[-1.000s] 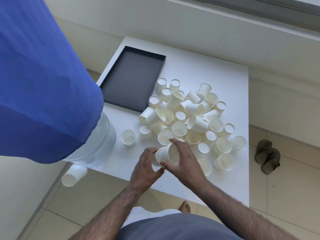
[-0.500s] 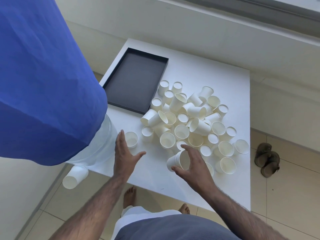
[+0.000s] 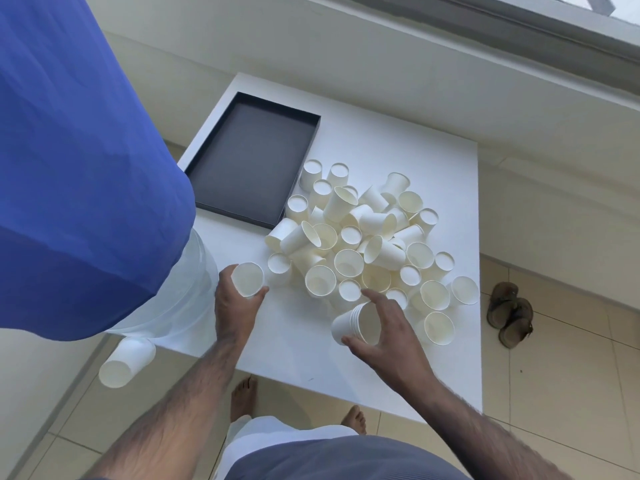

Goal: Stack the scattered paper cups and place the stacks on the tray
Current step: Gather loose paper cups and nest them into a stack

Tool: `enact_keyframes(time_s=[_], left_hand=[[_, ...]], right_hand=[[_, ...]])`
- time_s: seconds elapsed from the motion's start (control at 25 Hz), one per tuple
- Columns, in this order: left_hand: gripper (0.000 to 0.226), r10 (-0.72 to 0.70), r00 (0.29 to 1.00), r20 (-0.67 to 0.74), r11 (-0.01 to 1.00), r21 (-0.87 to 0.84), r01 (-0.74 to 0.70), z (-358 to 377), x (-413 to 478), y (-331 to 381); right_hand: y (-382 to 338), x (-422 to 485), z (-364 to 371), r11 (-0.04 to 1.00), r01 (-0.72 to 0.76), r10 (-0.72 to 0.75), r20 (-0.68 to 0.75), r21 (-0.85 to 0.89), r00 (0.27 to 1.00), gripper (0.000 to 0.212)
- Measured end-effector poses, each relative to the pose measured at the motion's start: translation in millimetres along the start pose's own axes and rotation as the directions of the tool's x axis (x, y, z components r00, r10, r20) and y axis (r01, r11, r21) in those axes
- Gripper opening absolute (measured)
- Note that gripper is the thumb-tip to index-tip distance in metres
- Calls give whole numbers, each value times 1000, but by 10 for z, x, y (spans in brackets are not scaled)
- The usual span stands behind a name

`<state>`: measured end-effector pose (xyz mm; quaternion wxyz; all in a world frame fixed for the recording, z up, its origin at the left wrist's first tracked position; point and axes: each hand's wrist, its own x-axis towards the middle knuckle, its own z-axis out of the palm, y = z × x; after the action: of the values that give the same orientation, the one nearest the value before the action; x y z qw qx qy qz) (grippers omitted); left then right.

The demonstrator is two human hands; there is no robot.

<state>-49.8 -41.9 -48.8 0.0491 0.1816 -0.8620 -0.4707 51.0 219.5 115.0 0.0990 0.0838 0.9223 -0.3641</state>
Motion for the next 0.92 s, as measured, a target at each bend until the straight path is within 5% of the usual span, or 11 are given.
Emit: enact_keyframes(time_s=[0.16,0.32,0.56,0.76,0.92], left_hand=[[79,178,982,68,984,-24,-177,-207,-378,190],[77,237,930,281,971,-90,-220,-422,-659,573],[62,342,818,463,934,-75,-348,-516,-759,974],[69,311,782,540,949,-129,-288,-454,-921,1076],[80,322,771,550,942,-108,-317,-359,-992,1270]], right_hand=[[-472,35,-130,977,182,-175,-68,115,982,79],[-820,71,-152,951,292,-287,-57,101,956,79],[-746,51,-109,969,248,-249,16,17,968,77],[-649,26,-131,972,211,-207,-41,108,977,75],[-541,-20,-43,981,122,-137,92,153,986,79]])
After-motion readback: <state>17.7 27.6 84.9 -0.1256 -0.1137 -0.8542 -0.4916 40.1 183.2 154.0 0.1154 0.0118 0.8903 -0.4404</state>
